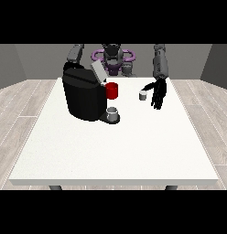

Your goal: Insert the coffee pod into the coffee machine and close the lid

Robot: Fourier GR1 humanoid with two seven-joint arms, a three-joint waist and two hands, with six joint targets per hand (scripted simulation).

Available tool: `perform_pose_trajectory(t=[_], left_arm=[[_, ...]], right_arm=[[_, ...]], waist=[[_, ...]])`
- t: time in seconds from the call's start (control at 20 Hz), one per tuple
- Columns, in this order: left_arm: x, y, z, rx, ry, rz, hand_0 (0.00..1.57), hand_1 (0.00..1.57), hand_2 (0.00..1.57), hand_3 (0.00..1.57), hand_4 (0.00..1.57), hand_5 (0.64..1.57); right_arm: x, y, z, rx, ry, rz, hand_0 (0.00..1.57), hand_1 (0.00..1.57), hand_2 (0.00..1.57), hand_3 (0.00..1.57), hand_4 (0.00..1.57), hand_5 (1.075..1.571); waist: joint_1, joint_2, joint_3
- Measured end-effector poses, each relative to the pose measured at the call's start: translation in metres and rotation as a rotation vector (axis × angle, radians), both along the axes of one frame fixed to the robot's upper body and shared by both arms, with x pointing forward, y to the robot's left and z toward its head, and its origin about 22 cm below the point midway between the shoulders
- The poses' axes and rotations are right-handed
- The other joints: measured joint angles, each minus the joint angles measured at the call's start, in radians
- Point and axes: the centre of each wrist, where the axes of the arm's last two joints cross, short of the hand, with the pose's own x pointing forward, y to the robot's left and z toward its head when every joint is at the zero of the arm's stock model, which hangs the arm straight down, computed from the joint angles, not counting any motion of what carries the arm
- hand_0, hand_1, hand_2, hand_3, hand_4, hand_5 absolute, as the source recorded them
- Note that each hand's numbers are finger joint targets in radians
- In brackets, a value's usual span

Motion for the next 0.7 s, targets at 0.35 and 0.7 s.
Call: perform_pose_trajectory(t=[0.35,0.7], left_arm=[[0.011,-0.005,0.000,0.071,0.029,-0.037,0.00,0.00,0.37,0.00,0.00,1.571],[0.017,-0.002,0.001,0.071,0.025,-0.072,0.40,0.40,0.70,0.59,0.00,1.571]], right_arm=[[0.011,-0.008,-0.004,-0.013,0.002,-0.014,0.00,0.00,0.00,0.00,0.26,1.571],[0.018,-0.013,-0.007,-0.006,0.005,-0.033,0.00,0.00,0.00,0.00,0.39,1.571]], waist=[[0.007,0.008,0.0077],[0.016,0.012,0.0125]])
